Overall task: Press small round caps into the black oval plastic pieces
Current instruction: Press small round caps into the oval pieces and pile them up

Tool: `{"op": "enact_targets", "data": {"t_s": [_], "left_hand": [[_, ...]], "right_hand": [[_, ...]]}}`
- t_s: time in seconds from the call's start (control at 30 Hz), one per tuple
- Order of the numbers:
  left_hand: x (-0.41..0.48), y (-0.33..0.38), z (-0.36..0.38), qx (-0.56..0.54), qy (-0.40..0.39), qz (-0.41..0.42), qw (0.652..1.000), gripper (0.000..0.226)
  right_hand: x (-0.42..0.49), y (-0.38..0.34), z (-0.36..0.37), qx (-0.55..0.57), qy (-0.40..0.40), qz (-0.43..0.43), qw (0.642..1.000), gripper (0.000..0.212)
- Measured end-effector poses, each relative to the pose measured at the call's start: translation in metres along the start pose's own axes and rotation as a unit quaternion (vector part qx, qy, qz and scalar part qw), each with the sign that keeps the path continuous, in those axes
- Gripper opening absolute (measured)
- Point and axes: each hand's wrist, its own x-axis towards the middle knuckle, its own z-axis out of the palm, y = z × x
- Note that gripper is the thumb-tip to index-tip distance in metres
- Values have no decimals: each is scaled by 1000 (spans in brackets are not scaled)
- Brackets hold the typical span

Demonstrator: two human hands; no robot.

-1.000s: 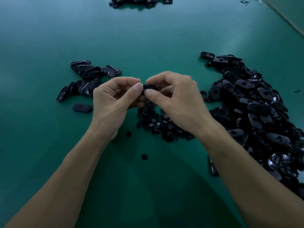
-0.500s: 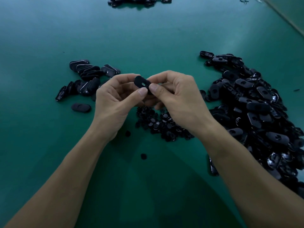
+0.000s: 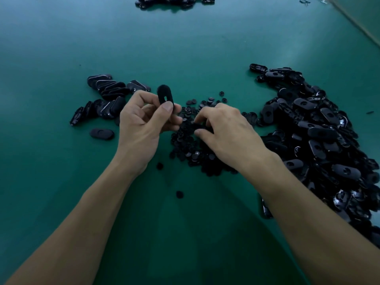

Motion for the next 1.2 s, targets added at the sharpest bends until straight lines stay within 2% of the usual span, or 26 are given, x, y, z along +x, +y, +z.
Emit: {"op": "enact_targets", "data": {"t_s": [0.13,0.47,0.57,0.7,0.93,1.1,1.2], "left_hand": [[1,-2,0,12,12,2,1000,8],[0,-3,1,41,33,16,998,7],[0,-2,1,20,29,17,999,4],[0,-2,0,19,20,22,999,13],[1,-5,-1,22,36,32,999,12],[1,-5,-1,41,43,30,998,16],[1,-5,-1,51,48,30,997,17]], "right_hand": [[0,-2,3,10,35,4,999,15],[-1,1,3,29,58,-1,998,25],[-2,4,2,29,45,10,999,22],[-2,3,-1,34,19,17,999,13],[1,3,1,10,-5,-1,1000,14],[1,0,-5,95,16,1,995,14],[2,-1,-11,137,42,-5,990,6]]}}
